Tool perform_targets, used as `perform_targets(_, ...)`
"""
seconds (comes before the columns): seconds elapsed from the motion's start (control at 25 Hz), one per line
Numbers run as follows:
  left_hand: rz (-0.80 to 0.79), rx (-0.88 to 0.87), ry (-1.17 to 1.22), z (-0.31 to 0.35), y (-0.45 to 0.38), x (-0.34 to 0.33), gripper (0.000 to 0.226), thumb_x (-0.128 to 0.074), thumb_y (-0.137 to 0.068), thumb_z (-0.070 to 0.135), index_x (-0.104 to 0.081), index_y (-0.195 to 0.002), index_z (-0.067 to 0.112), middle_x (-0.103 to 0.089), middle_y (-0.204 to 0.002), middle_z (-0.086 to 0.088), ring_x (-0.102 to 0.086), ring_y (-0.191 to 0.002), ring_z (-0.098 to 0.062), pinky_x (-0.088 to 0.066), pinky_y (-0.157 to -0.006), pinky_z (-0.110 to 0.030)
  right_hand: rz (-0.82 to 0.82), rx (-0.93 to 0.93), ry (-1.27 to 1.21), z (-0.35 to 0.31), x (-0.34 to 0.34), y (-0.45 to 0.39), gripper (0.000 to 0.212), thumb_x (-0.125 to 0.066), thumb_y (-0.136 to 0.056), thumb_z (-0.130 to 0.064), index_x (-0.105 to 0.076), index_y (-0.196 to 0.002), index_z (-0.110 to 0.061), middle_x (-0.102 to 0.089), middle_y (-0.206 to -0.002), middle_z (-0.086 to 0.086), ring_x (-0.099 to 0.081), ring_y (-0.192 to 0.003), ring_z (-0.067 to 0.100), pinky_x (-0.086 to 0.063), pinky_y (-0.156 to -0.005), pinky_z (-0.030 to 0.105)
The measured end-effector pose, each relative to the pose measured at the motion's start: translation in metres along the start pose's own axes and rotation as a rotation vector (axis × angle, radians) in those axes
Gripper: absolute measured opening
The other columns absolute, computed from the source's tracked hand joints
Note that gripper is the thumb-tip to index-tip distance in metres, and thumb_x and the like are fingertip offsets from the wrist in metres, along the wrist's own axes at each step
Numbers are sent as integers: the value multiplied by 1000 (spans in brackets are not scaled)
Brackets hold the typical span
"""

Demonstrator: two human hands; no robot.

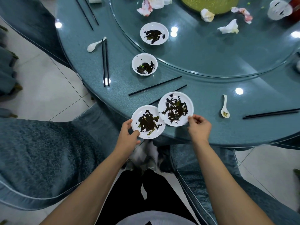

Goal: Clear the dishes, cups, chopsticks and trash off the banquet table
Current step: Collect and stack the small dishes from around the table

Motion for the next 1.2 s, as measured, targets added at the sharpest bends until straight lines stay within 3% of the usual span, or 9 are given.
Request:
perform_targets(0.16,11,-1,6,0,-1,0,53,-55,-94,2,-44,-140,26,-52,-139,6,-64,-112,-20,-59,-73,-30,-204,70,89,-7,-23,17,14,-73,-91,-11,-66,-80,-19,-67,-73,2,-59,-64,16,-56,-72,39)
perform_targets(0.32,7,24,32,-1,-5,1,59,-55,-96,4,-38,-149,23,-53,-141,6,-63,-114,-23,-55,-66,-26,-348,114,207,-5,-40,30,11,-76,-89,-15,-68,-83,-19,-70,-76,3,-61,-61,12,-58,-68,35)
perform_targets(0.48,10,37,51,-4,-7,0,57,-54,-96,3,-40,-149,19,-56,-139,6,-64,-108,-17,-55,-60,-21,-342,282,403,-11,-45,36,7,-71,-91,-30,-70,-86,-25,-68,-74,-13,-63,-68,2,-49,-68,21)
perform_targets(0.6,10,34,35,-3,-8,0,53,-54,-96,3,-44,-146,19,-58,-138,4,-64,-108,-17,-54,-62,-22,-333,319,458,-14,-47,36,17,-66,-94,-31,-74,-107,-22,-68,-84,-12,-64,-81,9,-50,-79,26)
perform_targets(0.76,1,49,18,1,-7,0,51,-52,-96,3,-45,-145,19,-61,-135,3,-64,-107,-16,-54,-62,-21,-402,289,461,-14,-56,35,35,-61,-97,-26,-65,-131,-18,-70,-111,-2,-64,-97,12,-48,-90,26)
perform_targets(0.84,-13,63,5,3,-7,0,49,-52,-97,5,-47,-143,21,-63,-132,3,-65,-106,-15,-53,-62,-20,-452,274,433,-15,-62,34,35,-57,-99,-21,-65,-133,-19,-71,-120,-1,-65,-106,14,-49,-98,29)
perform_targets(0.96,-25,81,13,5,-6,0,42,-52,-98,6,-52,-137,21,-65,-127,3,-65,-97,-12,-53,-62,-22,-484,224,345,-15,-68,33,32,-54,-100,-14,-68,-128,-20,-73,-119,-1,-67,-110,17,-51,-104,40)
perform_targets(1.2,-24,49,-4,14,-3,3,41,-52,-97,9,-54,-135,24,-67,-124,9,-66,-101,-12,-53,-67,-24,-461,240,283,-17,-66,33,33,-51,-100,-10,-72,-123,-20,-75,-112,-3,-70,-105,16,-54,-99,44)
Point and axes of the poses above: each hand's wrist, its own y-axis away from the middle knuckle, its own x-axis out of the back of the hand, z = x × y, the point moved 3 cm from there along -y, towards the middle knuckle
